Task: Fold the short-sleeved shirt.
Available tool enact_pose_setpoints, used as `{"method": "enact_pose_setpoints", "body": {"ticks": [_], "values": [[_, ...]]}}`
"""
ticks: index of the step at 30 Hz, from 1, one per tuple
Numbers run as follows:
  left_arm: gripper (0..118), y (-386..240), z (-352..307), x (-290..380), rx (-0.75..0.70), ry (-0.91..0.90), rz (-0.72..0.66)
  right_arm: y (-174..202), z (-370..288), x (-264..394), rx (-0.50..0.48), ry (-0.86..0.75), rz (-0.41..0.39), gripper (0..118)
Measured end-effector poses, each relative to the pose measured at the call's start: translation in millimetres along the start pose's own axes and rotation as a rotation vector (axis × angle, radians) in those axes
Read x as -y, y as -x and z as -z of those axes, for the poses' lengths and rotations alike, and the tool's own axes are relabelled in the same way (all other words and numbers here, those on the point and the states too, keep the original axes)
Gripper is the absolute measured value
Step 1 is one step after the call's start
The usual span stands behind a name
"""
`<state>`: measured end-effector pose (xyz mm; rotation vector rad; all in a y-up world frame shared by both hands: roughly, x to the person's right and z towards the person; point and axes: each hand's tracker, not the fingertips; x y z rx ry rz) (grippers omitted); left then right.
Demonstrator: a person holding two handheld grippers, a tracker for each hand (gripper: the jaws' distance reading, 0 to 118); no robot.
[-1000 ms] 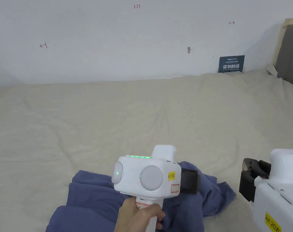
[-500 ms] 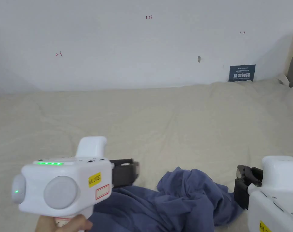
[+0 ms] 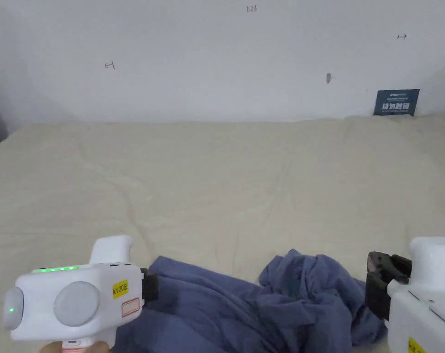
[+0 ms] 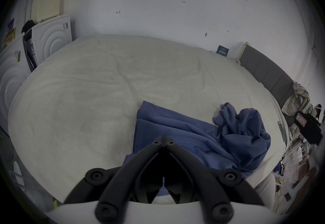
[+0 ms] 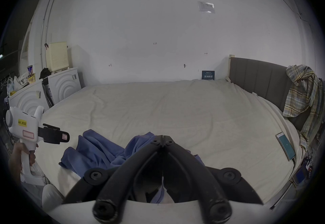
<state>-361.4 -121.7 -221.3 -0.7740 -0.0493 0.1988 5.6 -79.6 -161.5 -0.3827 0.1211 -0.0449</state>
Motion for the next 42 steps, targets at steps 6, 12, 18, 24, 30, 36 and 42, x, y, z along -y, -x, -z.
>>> {"method": "enact_pose_setpoints", "body": {"ticks": [6, 12, 18, 24, 30, 36, 42], "values": [[0, 8, 30, -36, 0.052, 0.094, 0.000, -1, 13, 0, 0.006, 0.028, -0.007, 0], [96, 8, 61, -83, -0.003, 0.114, 0.048, -7, 27, -1, 0.015, 0.045, 0.006, 0], [97, 10, 116, -110, -0.002, 0.298, 0.042, -12, 44, 2, 0.029, 0.074, 0.015, 0], [96, 25, 167, -100, -0.064, 0.399, 0.035, -11, 56, 9, 0.037, 0.113, -0.013, 0], [72, 15, 163, -92, -0.187, 0.384, 0.119, -10, 65, 12, 0.044, 0.136, -0.036, 0], [5, -3, 157, -87, -0.122, 0.390, 0.129, -9, 67, 14, 0.029, 0.148, -0.023, 0], [3, 6, 144, -91, -0.087, 0.353, 0.073, -19, 65, 8, -0.015, 0.148, 0.014, 0]]}}
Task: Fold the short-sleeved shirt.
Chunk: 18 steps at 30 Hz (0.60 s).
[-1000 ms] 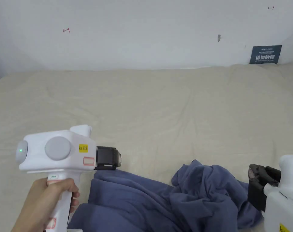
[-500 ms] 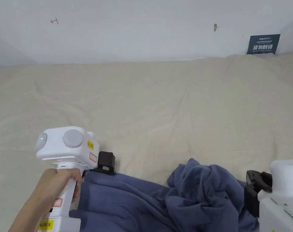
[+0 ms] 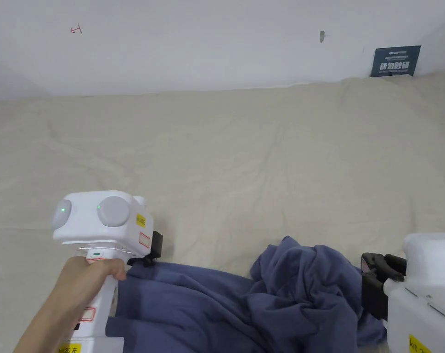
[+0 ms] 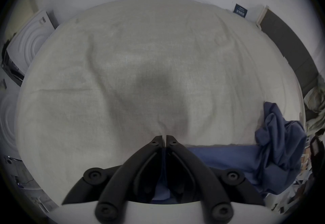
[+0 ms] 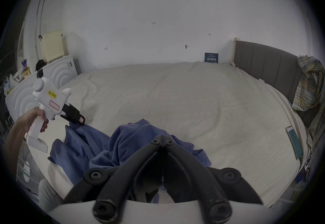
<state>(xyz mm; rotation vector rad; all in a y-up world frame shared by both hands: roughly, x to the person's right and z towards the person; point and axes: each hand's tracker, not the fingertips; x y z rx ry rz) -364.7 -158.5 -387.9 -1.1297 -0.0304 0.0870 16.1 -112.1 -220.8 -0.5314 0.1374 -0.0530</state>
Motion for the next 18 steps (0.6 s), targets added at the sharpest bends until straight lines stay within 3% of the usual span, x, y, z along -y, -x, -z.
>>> {"method": "enact_pose_setpoints", "body": {"ticks": [9, 12, 14, 16, 18], "values": [[3, -4, -21, 1, 0.011, -0.061, 0.020, -11, 15, -52, -0.077, 0.028, -0.006, 0], [3, -4, -23, 1, 0.012, -0.073, 0.018, -9, 31, -79, -0.112, 0.055, -0.059, 0], [3, -3, -23, 2, 0.018, -0.079, 0.018, -2, 43, -96, -0.135, 0.095, -0.141, 0], [3, -3, -23, 3, 0.017, -0.085, 0.013, -3, 64, -110, -0.214, 0.182, -0.137, 0], [3, -3, -22, 5, 0.013, -0.085, 0.015, -5, 88, -123, -0.363, 0.225, -0.112, 0]]}}
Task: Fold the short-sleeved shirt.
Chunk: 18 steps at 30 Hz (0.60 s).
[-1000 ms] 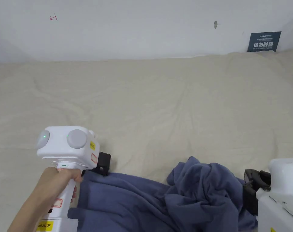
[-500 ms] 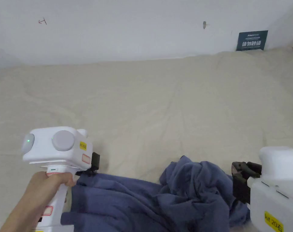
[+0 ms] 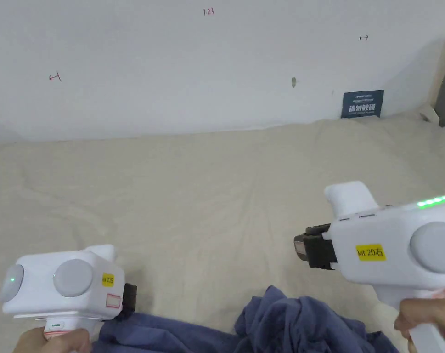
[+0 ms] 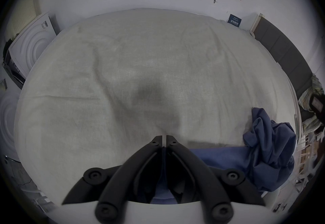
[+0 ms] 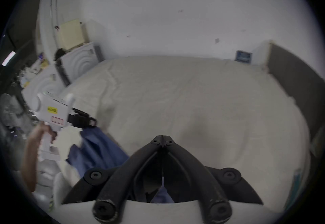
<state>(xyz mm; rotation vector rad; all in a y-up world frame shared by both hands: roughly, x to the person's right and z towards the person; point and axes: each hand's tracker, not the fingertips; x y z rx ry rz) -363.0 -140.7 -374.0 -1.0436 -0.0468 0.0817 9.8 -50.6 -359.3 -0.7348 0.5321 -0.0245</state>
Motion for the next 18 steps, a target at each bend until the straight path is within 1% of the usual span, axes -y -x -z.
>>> {"method": "enact_pose_setpoints", "body": {"ticks": [1, 3, 4, 5, 6, 7, 8, 9, 10, 11, 12, 13, 14, 15, 17, 18], "values": [[3, 0, 1, 1, -0.002, -0.001, 0.001, -7, 12, -9, -0.068, 0.066, -0.013, 0], [3, 2, 2, 4, -0.002, 0.006, 0.002, -16, 34, -22, -0.079, 0.177, 0.000, 0], [3, 2, 3, 6, -0.005, 0.009, 0.000, -23, 51, -30, -0.053, 0.218, 0.020, 0], [3, 2, 3, 7, -0.006, 0.011, 0.002, -29, 64, -36, -0.053, 0.264, 0.032, 0], [3, 2, 3, 7, -0.004, 0.012, 0.002, -28, 63, -31, -0.076, 0.333, 0.057, 0], [3, 2, 3, 8, -0.004, 0.012, 0.006, -38, 85, -38, -0.077, 0.380, 0.097, 0], [3, 2, 3, 7, -0.005, 0.013, 0.009, -41, 100, -40, -0.080, 0.459, 0.101, 4], [3, 2, 3, 7, -0.005, 0.015, 0.009, -42, 109, -40, -0.095, 0.515, 0.118, 23], [3, 3, 4, 7, -0.002, 0.018, 0.009, -45, 120, -35, -0.096, 0.570, 0.079, 64], [3, 4, 5, 6, -0.002, 0.022, 0.001, -37, 120, -30, -0.071, 0.588, 0.076, 86], [3, 5, 5, 7, 0.001, 0.022, 0.001, -34, 120, -26, -0.022, 0.576, 0.080, 88], [3, 5, 5, 7, 0.003, 0.020, -0.001, -32, 124, -24, -0.001, 0.577, 0.074, 87], [3, 5, 5, 7, 0.004, 0.021, -0.005, -33, 127, -21, -0.010, 0.579, 0.086, 87], [3, 5, 6, 7, 0.003, 0.022, -0.001, -42, 136, -26, -0.026, 0.591, 0.117, 87], [3, 4, 6, 8, 0.000, 0.024, 0.003, -42, 140, -23, -0.071, 0.636, 0.174, 87], [3, 4, 6, 8, 0.000, 0.025, 0.005, -40, 141, -21, -0.079, 0.652, 0.180, 87]]}}
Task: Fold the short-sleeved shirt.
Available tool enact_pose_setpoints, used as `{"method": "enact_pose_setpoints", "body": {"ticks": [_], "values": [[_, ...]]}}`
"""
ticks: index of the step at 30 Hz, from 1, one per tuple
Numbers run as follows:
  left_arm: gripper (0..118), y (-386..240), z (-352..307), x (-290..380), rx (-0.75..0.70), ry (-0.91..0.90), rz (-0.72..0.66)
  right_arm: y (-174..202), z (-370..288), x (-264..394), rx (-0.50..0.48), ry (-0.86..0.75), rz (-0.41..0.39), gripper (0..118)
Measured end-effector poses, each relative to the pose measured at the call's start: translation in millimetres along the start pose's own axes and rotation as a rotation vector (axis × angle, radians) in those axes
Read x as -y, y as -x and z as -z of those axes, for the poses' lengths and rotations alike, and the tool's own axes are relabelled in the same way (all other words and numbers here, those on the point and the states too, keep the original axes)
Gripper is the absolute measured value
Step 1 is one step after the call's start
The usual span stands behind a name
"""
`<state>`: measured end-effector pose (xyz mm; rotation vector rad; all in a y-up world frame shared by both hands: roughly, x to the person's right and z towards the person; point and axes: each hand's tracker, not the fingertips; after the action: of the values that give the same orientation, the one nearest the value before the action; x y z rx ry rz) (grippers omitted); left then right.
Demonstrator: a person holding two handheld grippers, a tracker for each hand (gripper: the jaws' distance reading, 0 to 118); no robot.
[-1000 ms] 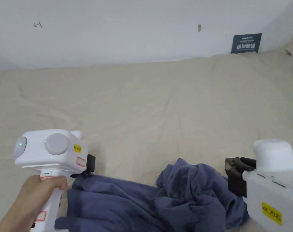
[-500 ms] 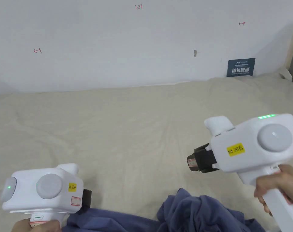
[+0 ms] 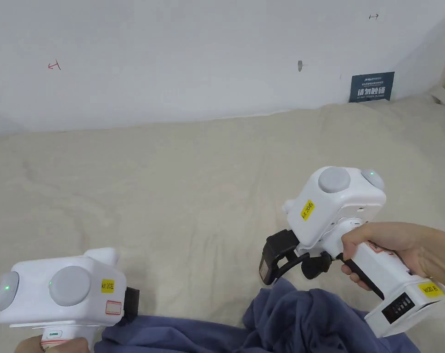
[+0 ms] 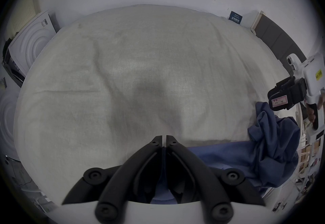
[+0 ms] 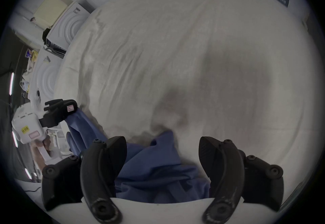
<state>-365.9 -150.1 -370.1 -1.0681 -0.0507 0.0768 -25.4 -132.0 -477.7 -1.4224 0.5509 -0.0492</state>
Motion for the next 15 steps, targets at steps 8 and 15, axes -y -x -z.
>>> {"method": "enact_pose_setpoints", "body": {"ticks": [8, 15], "values": [[3, 1, 3, 1, 0.003, 0.004, -0.012, -3, 34, -12, 0.034, 0.085, -0.046, 12], [3, 4, -2, 2, 0.013, -0.007, -0.037, -13, 28, -10, 0.041, 0.019, -0.057, 6]]}}
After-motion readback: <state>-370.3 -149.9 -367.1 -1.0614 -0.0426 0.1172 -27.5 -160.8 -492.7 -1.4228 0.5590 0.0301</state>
